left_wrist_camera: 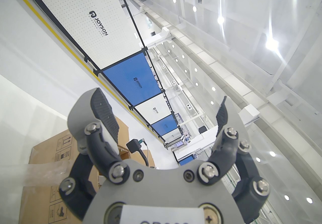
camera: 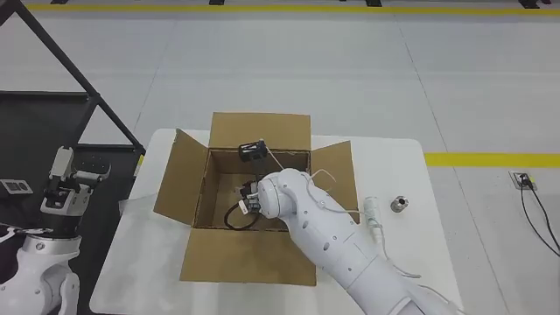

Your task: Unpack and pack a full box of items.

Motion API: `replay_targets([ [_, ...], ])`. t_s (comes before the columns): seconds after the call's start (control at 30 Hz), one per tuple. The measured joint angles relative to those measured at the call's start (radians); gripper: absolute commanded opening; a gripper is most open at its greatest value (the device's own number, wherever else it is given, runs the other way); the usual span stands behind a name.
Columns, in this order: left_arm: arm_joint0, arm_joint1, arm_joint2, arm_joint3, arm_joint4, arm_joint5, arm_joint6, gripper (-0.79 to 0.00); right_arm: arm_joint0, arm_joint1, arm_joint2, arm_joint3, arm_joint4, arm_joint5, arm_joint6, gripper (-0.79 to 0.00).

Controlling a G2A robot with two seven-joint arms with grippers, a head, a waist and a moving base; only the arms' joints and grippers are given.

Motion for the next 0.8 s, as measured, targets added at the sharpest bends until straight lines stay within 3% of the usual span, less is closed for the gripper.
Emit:
replay_targets([
  [0.3,0.011,-0.001,0.012,-0.024,0.011,0.007,-0.002,0.0,-0.018,-0.012,0.008,0.058,0.037,-0.019,-0.026,0.0],
  [0.7,0.043,-0.006,0.007,-0.038,0.017,-0.002,0.026,0.0,0.088,-0.121,-0.022,0.389,0.19,-0.061,-0.101,0.0],
  [0.73,0.046,-0.006,0.006,-0.04,0.018,-0.004,0.03,0.0,0.097,-0.13,-0.022,0.415,0.2,-0.07,-0.11,-0.012],
  [0.8,0.05,-0.007,0.004,-0.042,0.018,-0.006,0.034,0.0,0.109,-0.141,-0.021,0.451,0.213,-0.083,-0.121,-0.2],
])
